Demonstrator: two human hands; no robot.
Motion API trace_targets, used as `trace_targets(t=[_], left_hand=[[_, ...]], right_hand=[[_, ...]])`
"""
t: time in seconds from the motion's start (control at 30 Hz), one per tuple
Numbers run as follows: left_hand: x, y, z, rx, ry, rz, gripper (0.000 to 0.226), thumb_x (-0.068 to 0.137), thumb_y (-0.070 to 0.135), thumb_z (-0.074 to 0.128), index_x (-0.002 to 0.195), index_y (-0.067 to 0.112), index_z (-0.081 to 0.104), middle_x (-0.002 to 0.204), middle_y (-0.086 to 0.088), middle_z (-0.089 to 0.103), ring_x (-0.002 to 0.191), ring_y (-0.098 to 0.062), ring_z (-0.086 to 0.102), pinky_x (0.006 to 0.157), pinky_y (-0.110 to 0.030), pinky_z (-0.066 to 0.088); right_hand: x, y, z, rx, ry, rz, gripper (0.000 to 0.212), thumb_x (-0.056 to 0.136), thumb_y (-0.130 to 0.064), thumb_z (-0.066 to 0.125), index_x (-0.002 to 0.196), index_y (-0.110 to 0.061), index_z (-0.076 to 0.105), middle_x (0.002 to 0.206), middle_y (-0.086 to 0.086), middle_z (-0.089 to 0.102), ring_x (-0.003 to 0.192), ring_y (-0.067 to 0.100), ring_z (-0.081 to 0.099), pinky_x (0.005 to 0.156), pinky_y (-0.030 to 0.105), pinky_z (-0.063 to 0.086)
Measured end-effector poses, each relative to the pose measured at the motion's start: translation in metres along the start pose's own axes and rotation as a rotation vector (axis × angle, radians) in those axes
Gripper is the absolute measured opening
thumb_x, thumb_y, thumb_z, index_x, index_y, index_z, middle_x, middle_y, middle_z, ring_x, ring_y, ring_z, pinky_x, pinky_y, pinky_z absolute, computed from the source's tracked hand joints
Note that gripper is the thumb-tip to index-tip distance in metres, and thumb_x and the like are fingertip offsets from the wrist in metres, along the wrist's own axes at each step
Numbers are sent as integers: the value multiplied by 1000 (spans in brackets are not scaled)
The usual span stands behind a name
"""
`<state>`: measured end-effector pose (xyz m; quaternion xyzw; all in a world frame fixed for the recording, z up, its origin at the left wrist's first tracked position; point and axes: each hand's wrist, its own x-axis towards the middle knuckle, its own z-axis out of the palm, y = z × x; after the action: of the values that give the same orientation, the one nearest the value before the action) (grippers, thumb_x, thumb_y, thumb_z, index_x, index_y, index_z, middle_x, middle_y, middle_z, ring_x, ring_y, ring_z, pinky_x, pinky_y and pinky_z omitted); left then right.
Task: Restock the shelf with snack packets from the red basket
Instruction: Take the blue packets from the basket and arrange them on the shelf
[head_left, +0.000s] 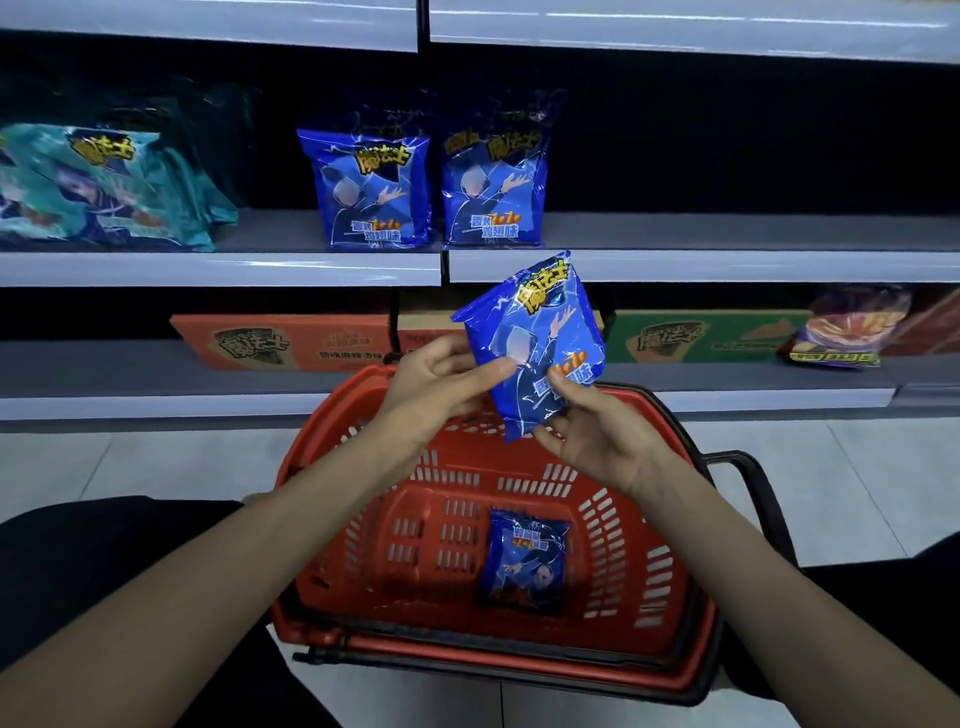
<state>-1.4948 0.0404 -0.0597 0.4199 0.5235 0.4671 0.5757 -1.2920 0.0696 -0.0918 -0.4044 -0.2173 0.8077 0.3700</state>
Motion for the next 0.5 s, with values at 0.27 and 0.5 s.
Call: trace_targets(t=[0.27,0.5], left_hand=[[6,1,-1,-31,148,83,29,85,5,82,111,14,74,101,-4,81,89,-16,78,74,-28,61],[8,6,-6,-109,130,92,24,88,3,78,108,16,76,106,-4,81,98,-20,78,81,-32,63]], right_hand=[[-2,8,19,17,-7,12,31,82,-18,76,112,-22,69,111,-2,77,93,14,75,83,28,59],[-9,3,23,-1,-31,-11,45,85,-24,77,128,-21,65,132,5,71,116,22,71,101,36,56]])
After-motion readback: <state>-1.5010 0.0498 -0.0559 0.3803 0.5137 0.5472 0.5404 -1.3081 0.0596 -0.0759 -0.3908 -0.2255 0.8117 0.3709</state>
